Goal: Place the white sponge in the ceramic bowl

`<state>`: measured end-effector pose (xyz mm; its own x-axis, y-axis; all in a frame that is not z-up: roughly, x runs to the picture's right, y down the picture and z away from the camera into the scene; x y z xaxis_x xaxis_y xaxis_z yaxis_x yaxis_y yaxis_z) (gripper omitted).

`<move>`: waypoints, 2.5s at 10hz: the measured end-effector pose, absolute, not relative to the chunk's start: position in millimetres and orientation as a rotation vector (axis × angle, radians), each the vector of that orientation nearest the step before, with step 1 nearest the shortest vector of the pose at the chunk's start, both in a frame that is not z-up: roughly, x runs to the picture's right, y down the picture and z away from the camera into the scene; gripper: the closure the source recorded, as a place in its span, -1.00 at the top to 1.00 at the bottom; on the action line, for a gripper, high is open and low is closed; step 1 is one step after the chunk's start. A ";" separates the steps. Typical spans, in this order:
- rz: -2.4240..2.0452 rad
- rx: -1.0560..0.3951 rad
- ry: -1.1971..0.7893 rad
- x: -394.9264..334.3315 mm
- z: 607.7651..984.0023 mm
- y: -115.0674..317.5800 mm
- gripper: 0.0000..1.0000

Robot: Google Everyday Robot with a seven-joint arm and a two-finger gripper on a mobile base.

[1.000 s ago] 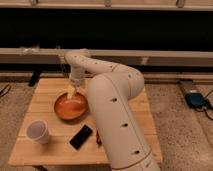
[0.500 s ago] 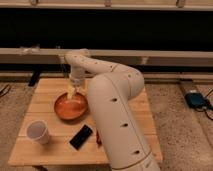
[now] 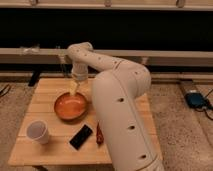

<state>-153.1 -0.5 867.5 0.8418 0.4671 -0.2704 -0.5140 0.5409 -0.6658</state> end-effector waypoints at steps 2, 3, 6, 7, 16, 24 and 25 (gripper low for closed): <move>0.607 -0.793 0.076 -147.9 834.5 10.5 0.60; 0.640 -0.785 0.083 -141.8 806.0 21.6 0.60; 0.717 -0.777 0.105 -130.4 746.6 49.1 0.60; 0.767 -0.783 0.132 -120.4 721.5 67.4 0.60; 0.968 -0.839 0.388 1.9 764.8 185.3 0.60; 1.095 -0.806 0.554 106.8 788.7 210.8 0.60; 1.092 -0.811 0.560 108.0 795.6 215.2 0.60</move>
